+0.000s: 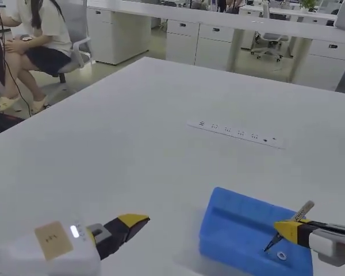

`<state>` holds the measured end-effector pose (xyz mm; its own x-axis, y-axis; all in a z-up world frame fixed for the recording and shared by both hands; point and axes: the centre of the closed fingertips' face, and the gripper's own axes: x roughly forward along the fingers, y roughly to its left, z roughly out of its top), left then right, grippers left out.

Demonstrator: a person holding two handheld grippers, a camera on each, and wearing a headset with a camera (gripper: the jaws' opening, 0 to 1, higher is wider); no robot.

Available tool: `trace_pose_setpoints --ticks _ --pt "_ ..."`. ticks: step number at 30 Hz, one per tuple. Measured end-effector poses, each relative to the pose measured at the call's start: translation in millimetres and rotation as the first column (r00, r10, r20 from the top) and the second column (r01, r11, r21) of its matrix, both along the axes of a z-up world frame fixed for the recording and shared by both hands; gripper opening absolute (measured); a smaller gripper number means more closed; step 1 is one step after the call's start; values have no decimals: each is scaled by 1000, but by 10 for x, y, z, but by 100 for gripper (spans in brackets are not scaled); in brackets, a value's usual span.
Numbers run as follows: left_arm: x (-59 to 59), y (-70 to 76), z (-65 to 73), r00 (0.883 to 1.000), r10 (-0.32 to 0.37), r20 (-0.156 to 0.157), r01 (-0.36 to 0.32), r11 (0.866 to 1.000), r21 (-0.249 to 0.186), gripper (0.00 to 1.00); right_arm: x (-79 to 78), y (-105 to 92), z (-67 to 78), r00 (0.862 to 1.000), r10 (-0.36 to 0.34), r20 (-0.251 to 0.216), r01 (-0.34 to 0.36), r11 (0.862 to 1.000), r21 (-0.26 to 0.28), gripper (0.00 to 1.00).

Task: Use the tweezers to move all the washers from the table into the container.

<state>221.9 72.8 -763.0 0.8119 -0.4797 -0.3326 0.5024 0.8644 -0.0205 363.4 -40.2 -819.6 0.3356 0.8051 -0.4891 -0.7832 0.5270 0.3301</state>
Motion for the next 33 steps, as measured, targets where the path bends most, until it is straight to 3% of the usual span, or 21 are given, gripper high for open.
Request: trace_pose_setpoints --ticks 14,23,33 --pt "6 14 3 1000 10 2 -10 1000 1 69 10 -20 -34 1000 5 23 -4 1000 -25 4" --pt "7 15 10 1000 11 3 -11 1000 -2 69 -76 -6 222 998 4 62 -6 999 33 4" --pt "5 20 13 1000 10 6 -10 1000 1 69 -302 25 529 995 18 102 -29 994 105 4"
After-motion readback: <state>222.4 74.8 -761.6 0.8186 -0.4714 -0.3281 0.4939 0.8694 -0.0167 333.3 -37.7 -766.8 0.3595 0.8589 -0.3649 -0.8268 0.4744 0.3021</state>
